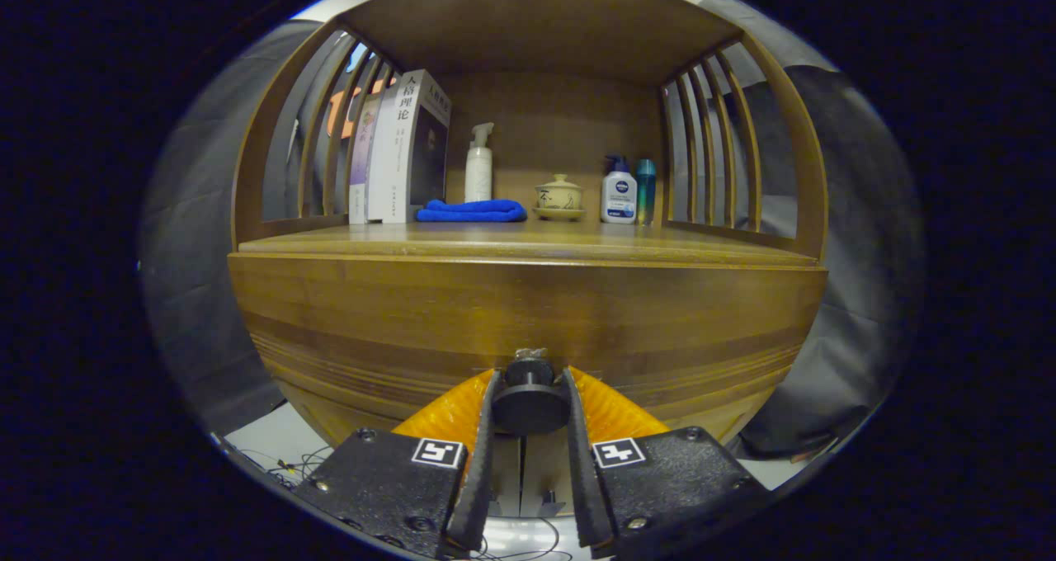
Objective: Pull open the drawer, take out the items inside it, and place them on the countertop above the cabinet.
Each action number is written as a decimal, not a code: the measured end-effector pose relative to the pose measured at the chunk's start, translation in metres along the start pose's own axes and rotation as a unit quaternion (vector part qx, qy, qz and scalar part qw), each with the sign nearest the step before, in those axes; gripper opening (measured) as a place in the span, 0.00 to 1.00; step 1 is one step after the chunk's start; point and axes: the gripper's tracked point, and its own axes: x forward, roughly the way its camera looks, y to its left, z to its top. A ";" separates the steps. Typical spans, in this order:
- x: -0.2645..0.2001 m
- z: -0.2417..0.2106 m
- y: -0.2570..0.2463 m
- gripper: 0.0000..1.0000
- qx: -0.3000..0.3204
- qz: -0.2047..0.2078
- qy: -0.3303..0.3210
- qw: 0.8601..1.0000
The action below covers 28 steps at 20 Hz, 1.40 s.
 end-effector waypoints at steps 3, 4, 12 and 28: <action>-0.002 -0.002 0.000 0.40 0.006 0.004 0.010 1.000; -0.003 -0.002 0.001 0.40 0.002 0.006 0.010 1.000; -0.030 -0.008 0.003 0.38 0.000 0.015 0.013 1.000; -0.036 -0.011 0.004 0.37 0.012 0.025 0.012 1.000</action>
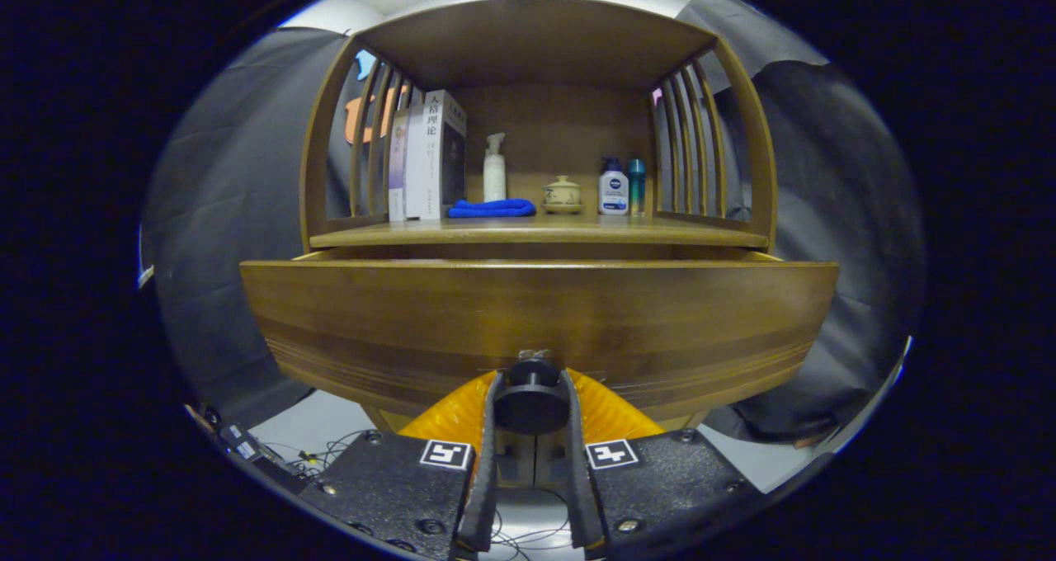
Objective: Pull open the drawer, take out the items inside it, and place them on the countertop above the cabinet.
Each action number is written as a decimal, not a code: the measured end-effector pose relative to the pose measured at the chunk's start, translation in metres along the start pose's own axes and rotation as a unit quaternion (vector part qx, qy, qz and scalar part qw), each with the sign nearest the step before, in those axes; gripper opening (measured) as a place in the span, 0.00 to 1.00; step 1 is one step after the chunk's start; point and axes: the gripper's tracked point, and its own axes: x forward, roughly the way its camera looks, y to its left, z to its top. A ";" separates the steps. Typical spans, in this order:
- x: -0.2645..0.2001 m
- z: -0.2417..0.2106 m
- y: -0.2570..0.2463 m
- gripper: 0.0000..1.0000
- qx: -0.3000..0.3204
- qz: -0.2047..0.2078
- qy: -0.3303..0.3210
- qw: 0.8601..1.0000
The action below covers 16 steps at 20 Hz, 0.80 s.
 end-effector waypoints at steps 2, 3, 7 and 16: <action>0.000 -0.001 0.000 0.38 0.001 0.002 0.001 1.000; 0.000 0.000 0.000 0.38 0.002 0.003 0.000 1.000; 0.000 0.000 -0.001 0.37 -0.007 -0.003 -0.003 1.000; 0.001 -0.001 0.000 0.37 0.002 0.006 0.002 1.000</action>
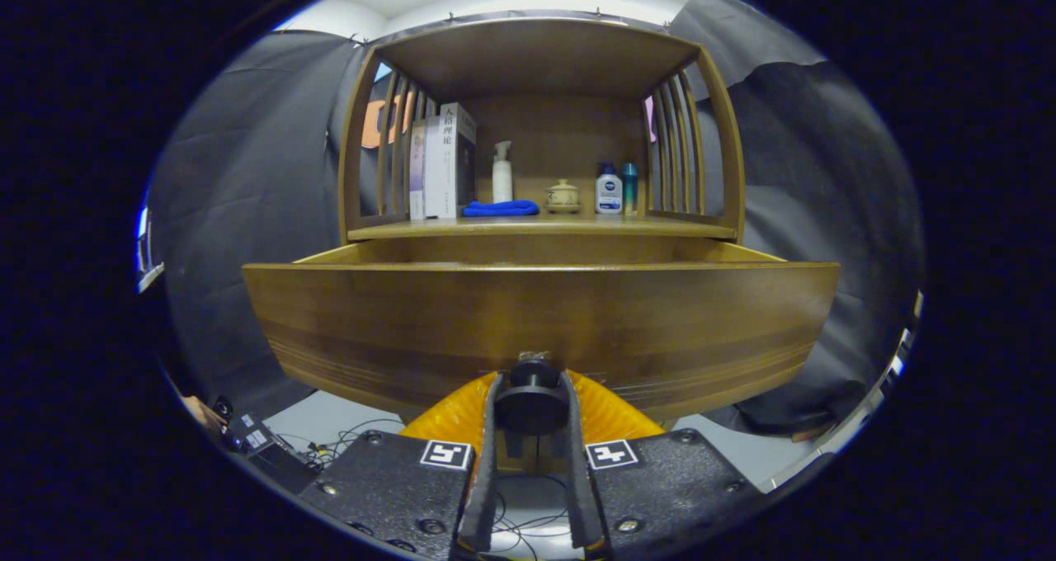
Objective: Pull open the drawer, take out the items inside it, and place them on the countertop above the cabinet.
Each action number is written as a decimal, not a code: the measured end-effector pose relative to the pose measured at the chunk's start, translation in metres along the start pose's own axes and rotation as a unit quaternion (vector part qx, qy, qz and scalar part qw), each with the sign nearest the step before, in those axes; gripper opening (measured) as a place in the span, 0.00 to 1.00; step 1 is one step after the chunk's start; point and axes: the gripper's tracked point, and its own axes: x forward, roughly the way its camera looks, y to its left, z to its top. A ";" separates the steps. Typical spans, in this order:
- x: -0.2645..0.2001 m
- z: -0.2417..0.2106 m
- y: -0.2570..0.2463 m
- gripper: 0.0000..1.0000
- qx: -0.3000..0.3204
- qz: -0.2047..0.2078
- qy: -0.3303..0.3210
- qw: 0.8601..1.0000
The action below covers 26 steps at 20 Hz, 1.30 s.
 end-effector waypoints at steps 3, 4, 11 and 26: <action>0.000 0.000 0.000 0.37 0.000 0.000 0.002 1.000; 0.000 -0.001 0.000 0.37 0.001 0.000 0.003 1.000; 0.002 0.000 0.000 0.37 -0.003 -0.002 0.003 1.000; -0.045 0.103 -0.048 0.92 0.018 -0.015 -0.074 0.997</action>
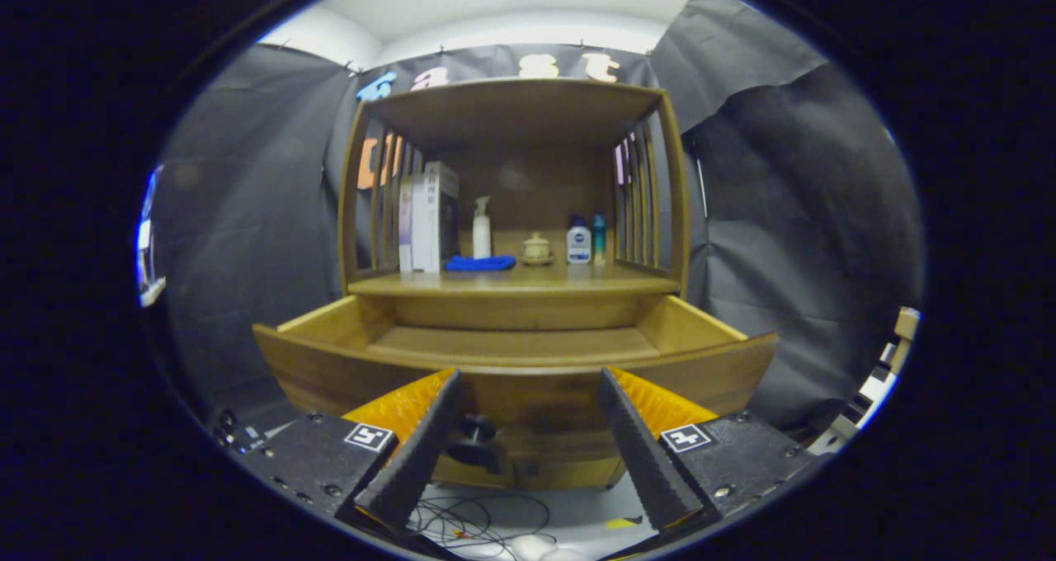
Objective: Pull open the drawer, take out the items inside it, and place them on the countertop above the cabinet.
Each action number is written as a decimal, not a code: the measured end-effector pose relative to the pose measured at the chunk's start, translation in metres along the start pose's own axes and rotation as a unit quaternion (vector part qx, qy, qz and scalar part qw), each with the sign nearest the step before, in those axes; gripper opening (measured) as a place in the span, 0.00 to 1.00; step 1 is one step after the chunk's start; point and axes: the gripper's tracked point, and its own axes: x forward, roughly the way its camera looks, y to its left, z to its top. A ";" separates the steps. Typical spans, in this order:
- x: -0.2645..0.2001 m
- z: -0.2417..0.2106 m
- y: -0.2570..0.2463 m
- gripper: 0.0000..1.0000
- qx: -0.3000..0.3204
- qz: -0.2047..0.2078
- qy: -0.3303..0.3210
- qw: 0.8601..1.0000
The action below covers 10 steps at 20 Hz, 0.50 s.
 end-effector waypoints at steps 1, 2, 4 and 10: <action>0.003 0.020 -0.003 0.97 0.004 0.001 -0.005 1.000; 0.007 0.040 -0.004 1.00 0.006 0.003 -0.010 1.000; 0.020 0.082 -0.002 1.00 0.000 0.010 -0.027 1.000; 0.086 0.121 0.025 1.00 0.007 0.040 0.063 0.997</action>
